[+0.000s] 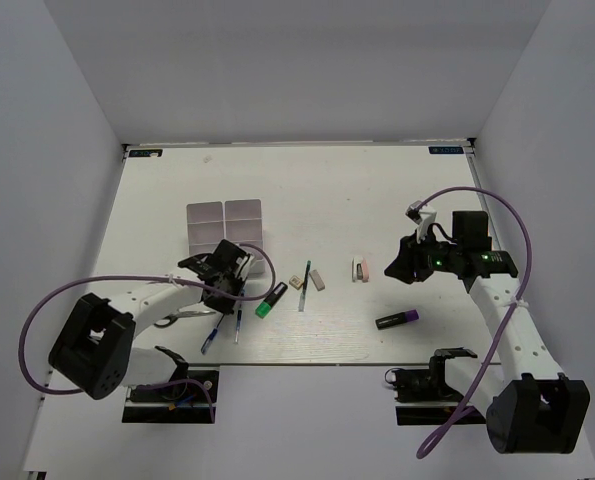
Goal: Sort the stationery into containers
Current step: Pick up the pen from the center of the board, then place the pen in the storage box.
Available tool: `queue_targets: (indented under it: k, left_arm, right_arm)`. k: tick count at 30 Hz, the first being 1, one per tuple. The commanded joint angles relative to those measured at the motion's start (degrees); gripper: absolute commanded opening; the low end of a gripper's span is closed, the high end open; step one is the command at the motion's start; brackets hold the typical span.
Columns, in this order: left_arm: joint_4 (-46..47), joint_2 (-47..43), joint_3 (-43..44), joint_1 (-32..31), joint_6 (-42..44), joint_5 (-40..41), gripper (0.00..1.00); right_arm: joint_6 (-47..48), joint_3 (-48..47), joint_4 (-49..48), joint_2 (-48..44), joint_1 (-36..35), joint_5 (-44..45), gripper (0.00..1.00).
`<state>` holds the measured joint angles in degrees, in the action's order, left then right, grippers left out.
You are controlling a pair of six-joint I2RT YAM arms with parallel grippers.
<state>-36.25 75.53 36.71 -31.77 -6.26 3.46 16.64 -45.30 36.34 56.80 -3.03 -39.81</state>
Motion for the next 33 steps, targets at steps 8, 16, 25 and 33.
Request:
queue_targets:
  k: [8, 16, 25, 33]
  left_arm:
    - [-3.74, -14.96, 5.45, -2.33, -4.02, 0.67, 0.0]
    - [8.76, -19.54, 12.95, -1.81, 2.12, 9.89, 0.0]
    - [29.47, -11.73, 17.16, 9.44, 5.3, 12.01, 0.0]
    - [35.71, -4.69, 22.26, 16.47, 2.49, 7.79, 0.0]
  right_arm:
    - [0.58, -2.34, 0.93, -0.9, -0.05, -2.28, 0.65]
    - [3.13, -1.03, 0.93, -0.54, -0.05, -6.84, 0.04]
    - [14.11, 6.98, -5.85, -5.91, -0.14, -18.81, 0.26]
    - [15.88, 7.5, -6.01, -4.5, -0.22, -18.73, 0.21]
